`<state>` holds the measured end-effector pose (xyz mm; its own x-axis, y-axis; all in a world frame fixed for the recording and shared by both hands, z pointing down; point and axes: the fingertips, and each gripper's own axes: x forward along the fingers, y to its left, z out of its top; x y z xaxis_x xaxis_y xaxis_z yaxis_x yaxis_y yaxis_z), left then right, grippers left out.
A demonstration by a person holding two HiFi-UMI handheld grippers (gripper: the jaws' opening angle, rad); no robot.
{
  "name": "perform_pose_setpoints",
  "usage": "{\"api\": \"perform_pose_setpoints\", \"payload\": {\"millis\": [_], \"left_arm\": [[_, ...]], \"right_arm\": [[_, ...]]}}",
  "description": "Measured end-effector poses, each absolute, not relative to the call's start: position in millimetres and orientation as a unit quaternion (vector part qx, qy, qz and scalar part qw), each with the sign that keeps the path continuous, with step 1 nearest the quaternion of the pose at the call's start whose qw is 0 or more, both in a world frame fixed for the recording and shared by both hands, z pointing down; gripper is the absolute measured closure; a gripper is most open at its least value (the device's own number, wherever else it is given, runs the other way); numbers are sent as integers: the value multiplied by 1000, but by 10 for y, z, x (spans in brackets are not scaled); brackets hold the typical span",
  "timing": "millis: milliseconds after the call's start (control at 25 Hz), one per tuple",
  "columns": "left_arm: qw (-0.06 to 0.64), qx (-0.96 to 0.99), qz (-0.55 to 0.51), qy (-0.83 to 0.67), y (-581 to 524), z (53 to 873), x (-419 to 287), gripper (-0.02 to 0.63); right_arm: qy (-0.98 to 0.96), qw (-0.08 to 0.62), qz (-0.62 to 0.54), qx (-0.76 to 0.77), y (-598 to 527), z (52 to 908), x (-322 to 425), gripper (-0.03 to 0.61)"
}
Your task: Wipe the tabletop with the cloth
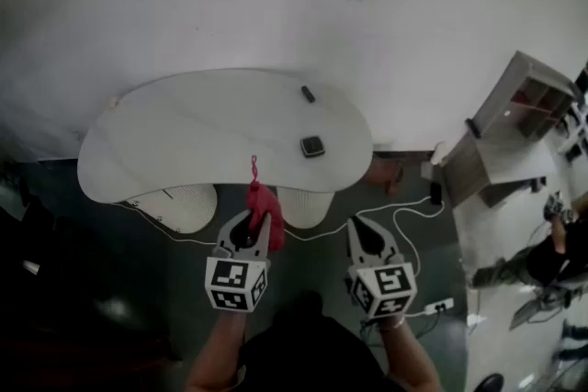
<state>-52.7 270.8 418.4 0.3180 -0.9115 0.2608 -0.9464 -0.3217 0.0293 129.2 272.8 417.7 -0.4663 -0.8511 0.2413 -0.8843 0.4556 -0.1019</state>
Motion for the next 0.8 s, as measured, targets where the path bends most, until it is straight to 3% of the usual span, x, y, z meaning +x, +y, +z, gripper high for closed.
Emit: {"api": "perform_pose_setpoints", "payload": {"millis": [280,800], "left_arm": [[92,806,95,-577,2558,4190,-517,554],[71,795,105,-593,1773,4019,-543,554]], "right_arm": [[-846,55,104,520,2557,4134,1350,575],[-847,75,121,512,1777,4201,1452,574]]}}
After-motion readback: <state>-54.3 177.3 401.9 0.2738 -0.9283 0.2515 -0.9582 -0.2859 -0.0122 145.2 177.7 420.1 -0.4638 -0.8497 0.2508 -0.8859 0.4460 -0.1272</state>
